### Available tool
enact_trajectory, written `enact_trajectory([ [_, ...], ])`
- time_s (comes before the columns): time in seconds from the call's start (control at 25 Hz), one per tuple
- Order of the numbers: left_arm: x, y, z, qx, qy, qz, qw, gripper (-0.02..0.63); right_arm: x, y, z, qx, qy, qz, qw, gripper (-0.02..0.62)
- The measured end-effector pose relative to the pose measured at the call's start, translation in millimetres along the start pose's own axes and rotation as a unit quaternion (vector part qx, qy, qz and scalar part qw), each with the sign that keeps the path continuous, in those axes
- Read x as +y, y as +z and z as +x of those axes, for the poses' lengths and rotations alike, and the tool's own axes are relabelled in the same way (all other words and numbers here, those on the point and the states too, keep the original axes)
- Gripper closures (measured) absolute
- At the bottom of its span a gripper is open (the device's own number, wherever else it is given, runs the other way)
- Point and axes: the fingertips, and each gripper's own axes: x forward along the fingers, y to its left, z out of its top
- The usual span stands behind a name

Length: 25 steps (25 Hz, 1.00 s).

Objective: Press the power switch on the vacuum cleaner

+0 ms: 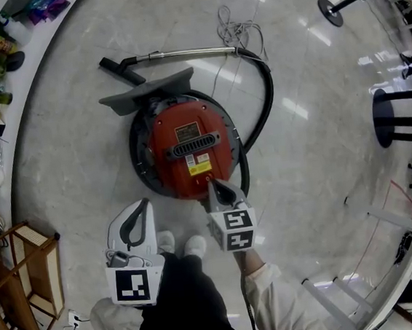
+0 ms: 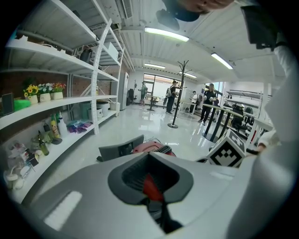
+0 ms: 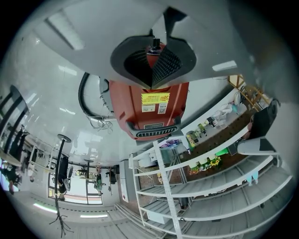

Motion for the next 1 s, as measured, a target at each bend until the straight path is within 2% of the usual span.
enact_trajectory([
  [0.24,-1.0,1.8,3.3,0.001,-0.002,-0.001,1.0000,0.606,-5.2,-5.6,3.6,0.013,-0.006,0.000,1.000,0.594],
  [1.0,2.0,-0.8,1.9,-0.002,-0.001,0.005,1.0000,0.606,-6.4,-6.0,4.8,0.007,-0.009,0.008,1.000,0.594],
])
